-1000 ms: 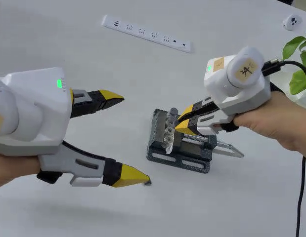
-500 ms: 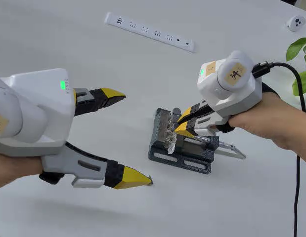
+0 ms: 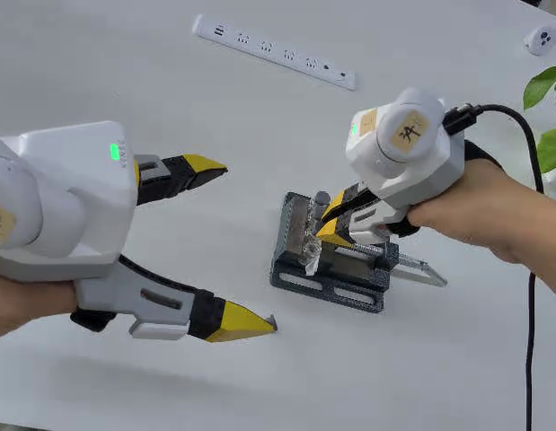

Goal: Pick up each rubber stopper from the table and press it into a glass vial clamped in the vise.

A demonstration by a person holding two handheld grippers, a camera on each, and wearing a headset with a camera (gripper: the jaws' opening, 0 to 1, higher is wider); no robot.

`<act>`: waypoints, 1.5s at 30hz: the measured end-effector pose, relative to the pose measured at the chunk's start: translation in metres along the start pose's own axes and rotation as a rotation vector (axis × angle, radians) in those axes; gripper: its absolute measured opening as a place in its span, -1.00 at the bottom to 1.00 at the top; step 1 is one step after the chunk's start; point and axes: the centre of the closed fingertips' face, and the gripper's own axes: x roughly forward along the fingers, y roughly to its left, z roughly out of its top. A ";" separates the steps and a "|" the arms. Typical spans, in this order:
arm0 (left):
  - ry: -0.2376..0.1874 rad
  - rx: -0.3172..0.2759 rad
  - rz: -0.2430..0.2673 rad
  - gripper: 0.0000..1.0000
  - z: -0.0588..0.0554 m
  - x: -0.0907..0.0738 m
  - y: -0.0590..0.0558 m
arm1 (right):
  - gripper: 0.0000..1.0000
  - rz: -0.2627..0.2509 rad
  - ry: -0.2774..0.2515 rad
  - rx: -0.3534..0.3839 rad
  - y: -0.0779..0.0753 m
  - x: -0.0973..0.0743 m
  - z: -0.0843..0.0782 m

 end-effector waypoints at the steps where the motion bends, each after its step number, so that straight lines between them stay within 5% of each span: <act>1: 0.001 0.002 -0.001 0.91 -0.001 0.000 0.000 | -0.89 -0.001 0.010 -0.003 0.000 0.000 0.000; 8: -0.009 0.009 -0.004 0.90 0.001 0.003 0.001 | -0.89 0.021 0.046 0.050 0.000 0.001 -0.003; 16: -0.013 0.013 -0.017 0.90 0.005 0.005 -0.004 | -0.86 0.015 0.033 0.022 0.001 0.001 -0.004; 33: -0.011 0.009 -0.021 0.86 0.005 0.006 -0.006 | -0.79 0.005 -0.020 0.073 0.003 -0.001 -0.007; 45: -0.012 0.016 -0.027 0.85 0.005 0.007 -0.007 | -1.00 -0.010 -0.075 0.087 0.001 -0.011 -0.002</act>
